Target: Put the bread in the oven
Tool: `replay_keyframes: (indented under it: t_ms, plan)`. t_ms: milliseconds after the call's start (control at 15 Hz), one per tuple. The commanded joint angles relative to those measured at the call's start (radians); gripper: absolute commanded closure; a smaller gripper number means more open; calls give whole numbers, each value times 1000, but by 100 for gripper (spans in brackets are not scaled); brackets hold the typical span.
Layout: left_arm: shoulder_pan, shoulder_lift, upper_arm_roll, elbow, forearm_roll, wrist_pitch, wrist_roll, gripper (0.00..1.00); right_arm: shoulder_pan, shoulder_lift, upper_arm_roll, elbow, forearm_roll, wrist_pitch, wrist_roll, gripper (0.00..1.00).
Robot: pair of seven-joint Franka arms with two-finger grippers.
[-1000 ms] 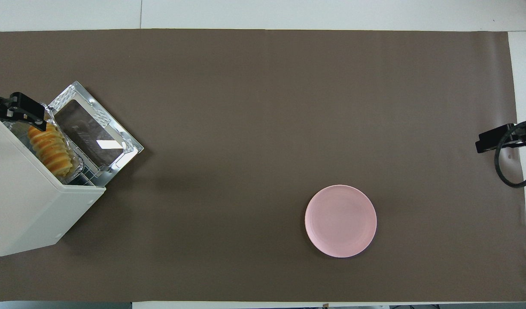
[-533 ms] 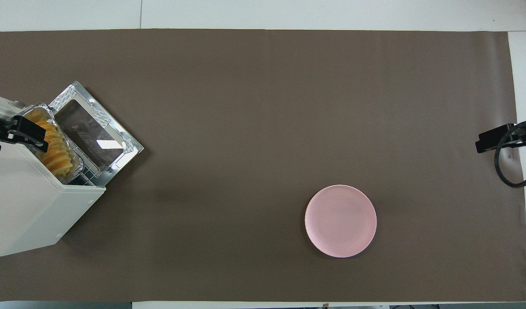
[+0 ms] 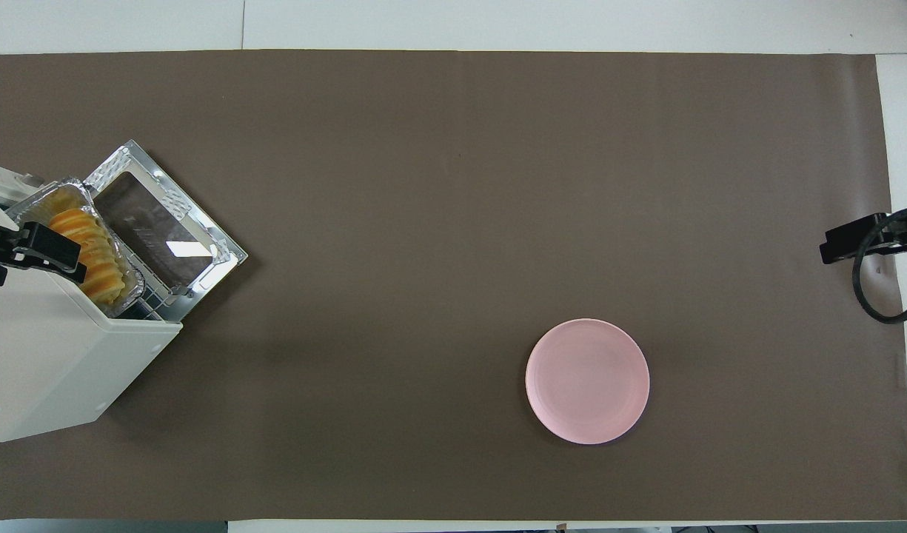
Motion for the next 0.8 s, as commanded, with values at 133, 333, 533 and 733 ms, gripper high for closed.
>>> replay_keyframes:
  t_ms: [133, 333, 533, 733]
  plan:
    - [15, -66, -14, -79, -5, 75, -43, 0, -5, -19, 6, -21, 1, 1, 2, 0]
    - [13, -66, -16, -76, -5, 78, -53, 0, -5, -19, 6, -21, 1, 1, 2, 0]
    - [12, -60, -16, -71, -5, 116, -45, 0, -5, -19, 6, -21, 1, 1, 2, 0]
    - [10, -58, -19, -70, -2, 130, -45, 0, -5, -19, 6, -21, 1, 1, 1, 0]
